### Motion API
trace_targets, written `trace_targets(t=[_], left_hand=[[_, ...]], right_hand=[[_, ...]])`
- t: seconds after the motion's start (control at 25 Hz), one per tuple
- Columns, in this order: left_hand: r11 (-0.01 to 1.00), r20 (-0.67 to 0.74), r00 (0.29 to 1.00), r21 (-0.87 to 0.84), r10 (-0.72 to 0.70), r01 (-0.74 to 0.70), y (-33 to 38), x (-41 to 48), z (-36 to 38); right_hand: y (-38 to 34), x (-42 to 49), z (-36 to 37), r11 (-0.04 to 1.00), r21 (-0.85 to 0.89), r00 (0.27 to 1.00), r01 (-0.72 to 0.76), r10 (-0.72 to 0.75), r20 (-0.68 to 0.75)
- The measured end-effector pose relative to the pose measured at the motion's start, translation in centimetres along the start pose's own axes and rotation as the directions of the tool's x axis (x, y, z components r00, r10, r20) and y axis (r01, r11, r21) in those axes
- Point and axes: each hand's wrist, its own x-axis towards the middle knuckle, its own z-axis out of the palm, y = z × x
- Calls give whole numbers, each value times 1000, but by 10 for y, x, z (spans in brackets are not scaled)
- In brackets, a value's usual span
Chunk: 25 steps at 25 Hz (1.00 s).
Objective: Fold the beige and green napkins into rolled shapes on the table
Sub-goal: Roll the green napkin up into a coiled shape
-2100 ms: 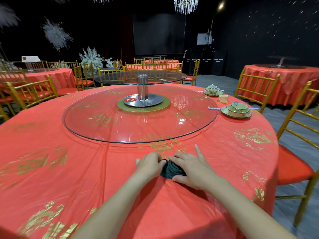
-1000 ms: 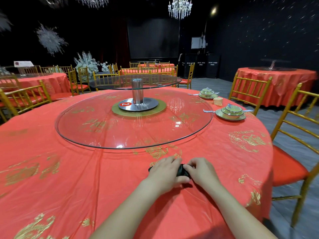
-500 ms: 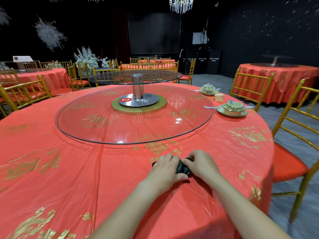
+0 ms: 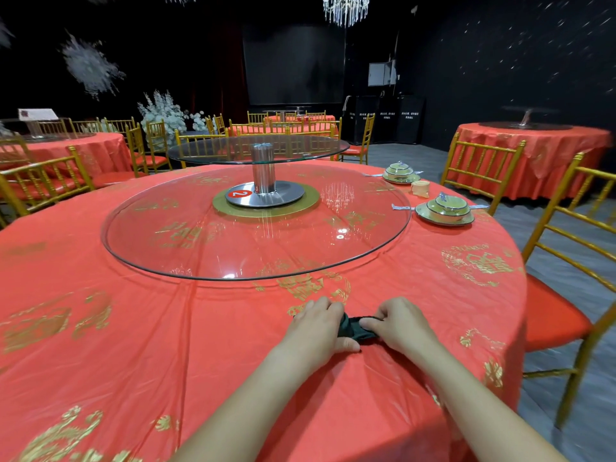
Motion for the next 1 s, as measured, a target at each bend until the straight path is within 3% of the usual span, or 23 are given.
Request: trace_targets(t=[0.12, 0.32, 0.6, 0.68, 0.8, 0.88, 1.0], left_hand=[[999, -20, 1000, 40, -10, 11, 4, -1, -2], [987, -14, 999, -155, 34, -36, -7, -12, -3], [1000, -55, 998, -23, -20, 19, -33, -38, -3], [1000, -62, 998, 11, -2, 3, -38, -46, -4], [994, -55, 998, 102, 44, -38, -38, -52, -2], [998, -22, 998, 40, 53, -52, -41, -49, -1], [950, -128, 991, -311, -30, -11, -58, -43, -6]], right_hand=[[3, -5, 5, 999, -15, 999, 30, -30, -15], [1, -9, -6, 965, 259, 999, 41, -33, -33], [0, -12, -13, 919, 358, 983, 165, -122, -139], [2, -17, -5, 909, 255, 941, 330, -294, -169], [-4, -26, 9, 858, -36, 859, 512, -511, 37], [-5, -25, 11, 858, -68, 858, 510, -500, 119], [3, -19, 2, 897, 189, 916, 399, -400, -33]])
